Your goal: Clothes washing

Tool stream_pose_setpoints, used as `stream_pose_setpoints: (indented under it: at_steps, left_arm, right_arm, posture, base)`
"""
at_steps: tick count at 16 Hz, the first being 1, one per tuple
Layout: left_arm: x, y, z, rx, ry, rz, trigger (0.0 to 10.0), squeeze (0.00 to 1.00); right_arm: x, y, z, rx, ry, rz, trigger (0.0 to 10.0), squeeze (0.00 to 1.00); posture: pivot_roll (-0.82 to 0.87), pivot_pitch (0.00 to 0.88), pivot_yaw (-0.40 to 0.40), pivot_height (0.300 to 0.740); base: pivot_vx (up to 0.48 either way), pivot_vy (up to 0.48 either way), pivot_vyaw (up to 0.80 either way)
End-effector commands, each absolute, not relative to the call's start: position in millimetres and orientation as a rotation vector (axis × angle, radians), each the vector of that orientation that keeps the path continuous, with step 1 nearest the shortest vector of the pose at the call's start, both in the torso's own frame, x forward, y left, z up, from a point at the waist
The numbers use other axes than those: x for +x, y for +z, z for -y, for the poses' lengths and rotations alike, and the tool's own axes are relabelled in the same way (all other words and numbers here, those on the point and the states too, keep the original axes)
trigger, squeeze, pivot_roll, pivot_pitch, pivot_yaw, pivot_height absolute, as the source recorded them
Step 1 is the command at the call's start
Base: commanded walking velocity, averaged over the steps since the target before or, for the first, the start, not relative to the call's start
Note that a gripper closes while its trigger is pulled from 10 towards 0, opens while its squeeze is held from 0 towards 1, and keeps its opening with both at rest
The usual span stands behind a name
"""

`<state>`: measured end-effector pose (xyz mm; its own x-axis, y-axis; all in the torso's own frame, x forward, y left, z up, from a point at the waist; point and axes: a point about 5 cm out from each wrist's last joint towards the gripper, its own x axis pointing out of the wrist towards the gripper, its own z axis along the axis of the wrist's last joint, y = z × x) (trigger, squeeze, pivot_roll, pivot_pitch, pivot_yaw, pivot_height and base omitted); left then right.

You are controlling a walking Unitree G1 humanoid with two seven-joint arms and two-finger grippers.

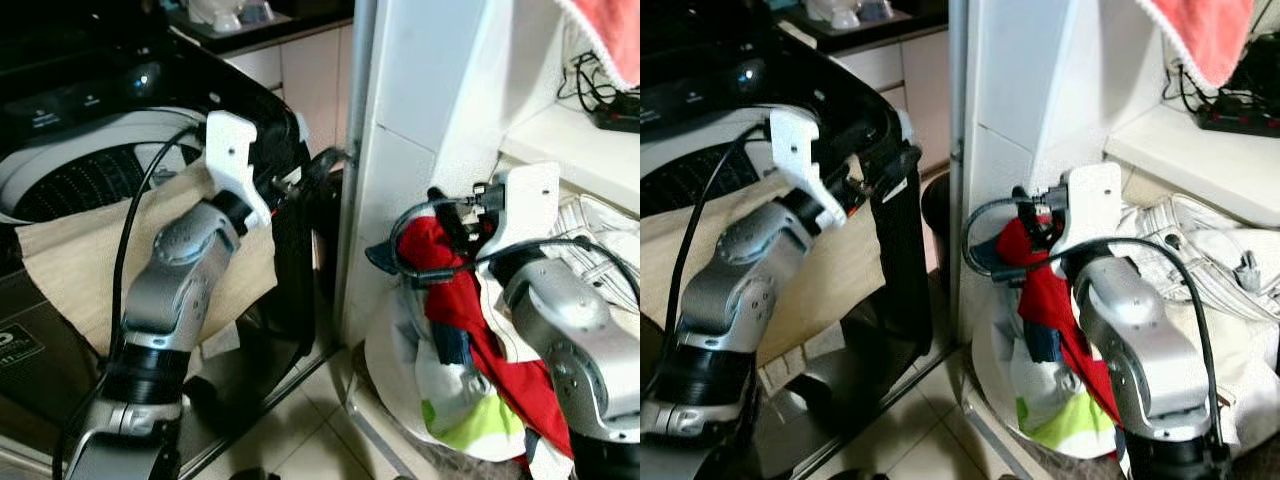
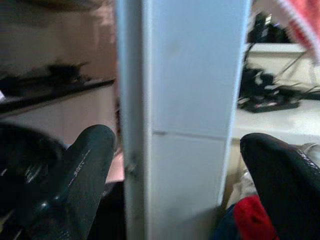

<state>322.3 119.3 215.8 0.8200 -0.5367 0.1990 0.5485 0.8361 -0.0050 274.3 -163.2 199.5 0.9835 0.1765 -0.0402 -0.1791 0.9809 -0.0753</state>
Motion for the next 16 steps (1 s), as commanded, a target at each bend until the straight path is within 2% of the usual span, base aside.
stream_pose_setpoints:
  at_steps: [1, 5, 6, 7, 8, 9, 12, 13, 16]
  left_arm:
    - [318, 215, -119, -0.046, -0.567, 0.188, 10.0, 1.0]
    - [315, 203, -117, 0.027, -0.527, 0.135, 10.0, 1.0]
    - [315, 200, -117, 0.049, -0.522, 0.124, 10.0, 0.88]
    - [313, 198, -116, 0.068, -0.532, 0.116, 10.0, 0.0]
    - [311, 197, -115, 0.082, -0.558, 0.11, 10.0, 0.0]
    - [305, 193, -110, 0.12, -0.663, 0.088, 10.0, 0.0]
    - [294, 193, -101, 0.14, -0.839, 0.073, 10.0, 0.0]
    - [291, 194, -97, 0.144, -0.89, 0.071, 10.0, 0.0]
    - [290, 195, -92, 0.16, -0.952, 0.062, 10.0, 0.0]
  right_arm:
    - [272, 204, 164, -0.086, 0.158, 0.0, 10.0, 1.0]
    - [276, 200, 170, -0.123, 0.097, -0.014, 10.0, 1.0]
    - [276, 198, 170, -0.121, 0.092, -0.028, 10.0, 1.0]
    - [276, 194, 173, -0.117, 0.09, -0.049, 10.0, 1.0]
    - [275, 188, 177, -0.135, 0.075, -0.106, 10.0, 1.0]
    - [274, 172, 191, -0.185, 0.034, -0.239, 10.0, 1.0]
    - [278, 169, 220, -0.224, -0.07, -0.277, 10.0, 1.0]
    - [283, 172, 237, -0.213, -0.124, -0.275, 10.0, 0.0]
    - [290, 174, 273, -0.249, -0.203, -0.321, 10.0, 0.0]
  posture:
    - [-0.11, 0.0, 0.044, 0.74]
    - [-0.11, 0.0, 0.041, 0.74]
    - [-0.11, 0.0, 0.041, 0.74]
    - [-0.11, 0.0, 0.041, 0.74]
    - [-0.11, 0.0, 0.041, 0.74]
    - [-0.11, 0.0, 0.036, 0.74]
    - [-0.11, 0.0, 0.048, 0.74]
    - [-0.11, 0.0, 0.055, 0.74]
    - [-0.11, 0.0, 0.067, 0.74]
  base:
    - [0.0, 0.0, 0.0]
    - [0.0, 0.0, 0.0]
    - [0.0, 0.0, 0.0]
    - [0.0, 0.0, 0.0]
    - [0.0, 0.0, 0.0]
    - [0.0, 0.0, 0.0]
    - [0.0, 0.0, 0.0]
    - [0.0, 0.0, 0.0]
    - [0.0, 0.0, 0.0]
